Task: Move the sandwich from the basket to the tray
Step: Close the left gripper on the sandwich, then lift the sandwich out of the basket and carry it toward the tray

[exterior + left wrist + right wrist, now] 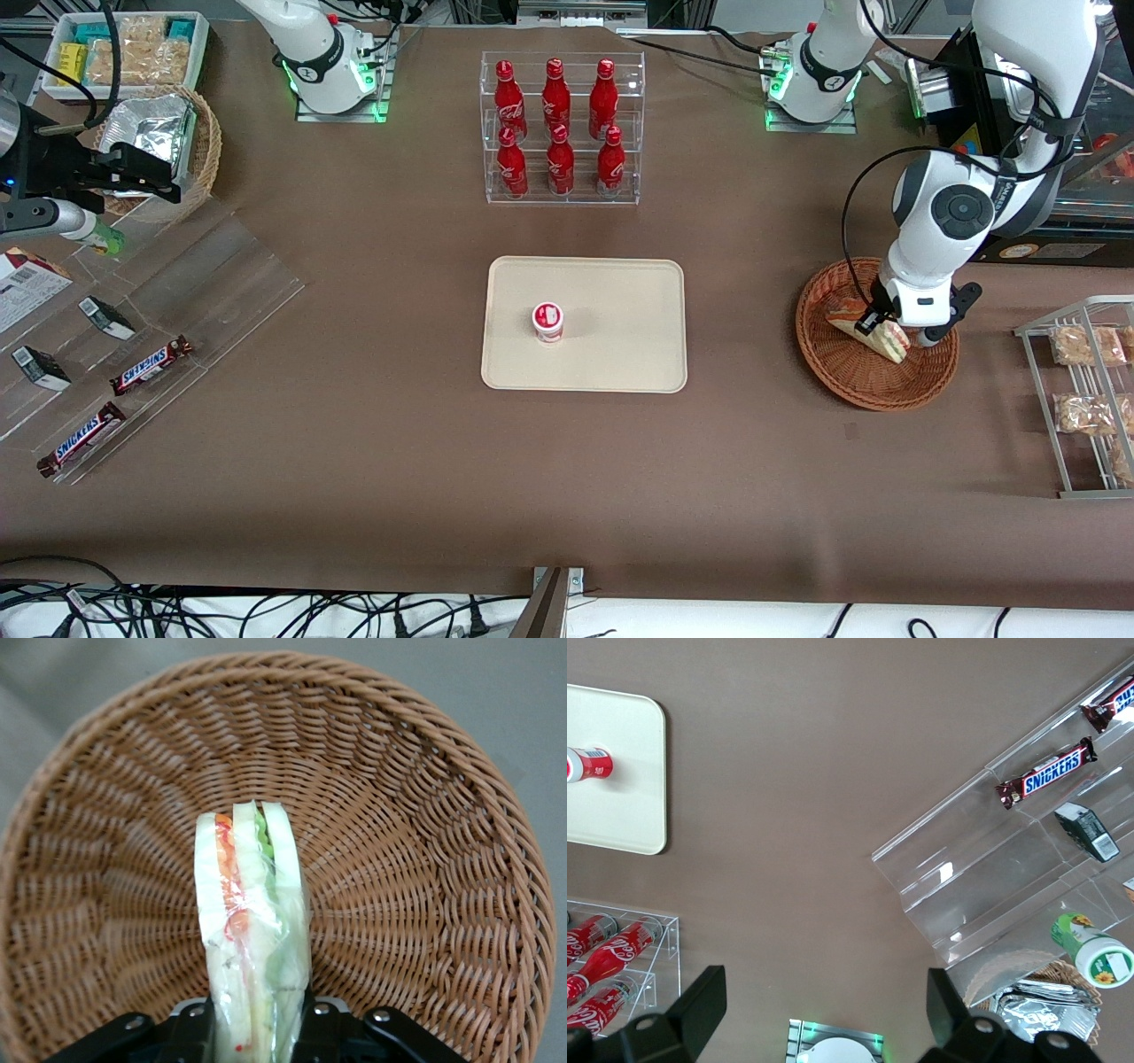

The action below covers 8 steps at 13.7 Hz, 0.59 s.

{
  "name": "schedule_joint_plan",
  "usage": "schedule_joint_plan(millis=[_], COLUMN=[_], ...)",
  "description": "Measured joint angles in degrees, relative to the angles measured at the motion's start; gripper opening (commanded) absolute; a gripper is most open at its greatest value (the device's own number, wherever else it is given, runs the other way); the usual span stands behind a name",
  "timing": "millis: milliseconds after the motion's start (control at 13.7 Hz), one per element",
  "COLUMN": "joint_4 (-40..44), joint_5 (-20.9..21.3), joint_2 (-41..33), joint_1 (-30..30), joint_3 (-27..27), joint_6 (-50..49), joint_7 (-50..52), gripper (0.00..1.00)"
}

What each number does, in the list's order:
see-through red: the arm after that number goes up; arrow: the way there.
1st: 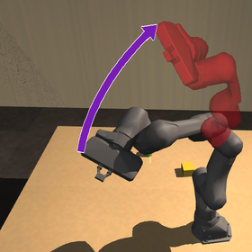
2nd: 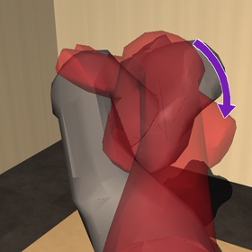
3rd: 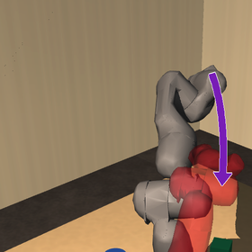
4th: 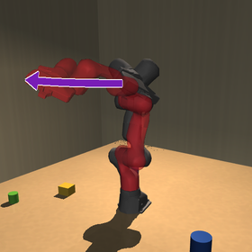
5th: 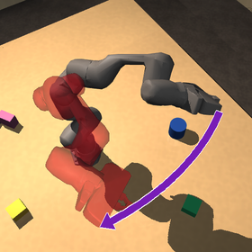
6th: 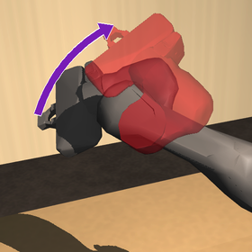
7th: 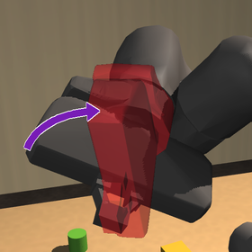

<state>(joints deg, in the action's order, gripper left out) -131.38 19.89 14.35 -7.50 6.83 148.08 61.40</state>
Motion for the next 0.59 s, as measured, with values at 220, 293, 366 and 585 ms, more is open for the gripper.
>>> schedule_joint_plan(millis=[220,293,366,585], joint_4=[4.23,6.51,9.50,19.80], joint_5=[-0.47,-2.01,-4.83,-10.81], joint_2=[-2.74,-3.41,-3.92,-4.50], joint_1=[-0.02,0.03,0.13,0.20], joint_3=[1.99,3.23,4.15,4.72], joint_6=[-9.26,-13.05,-17.51,-30.31], joint_7=[-0.86,-2.00,-4.42,-13.83], gripper=[0.00,0.00,0.00,0.00])
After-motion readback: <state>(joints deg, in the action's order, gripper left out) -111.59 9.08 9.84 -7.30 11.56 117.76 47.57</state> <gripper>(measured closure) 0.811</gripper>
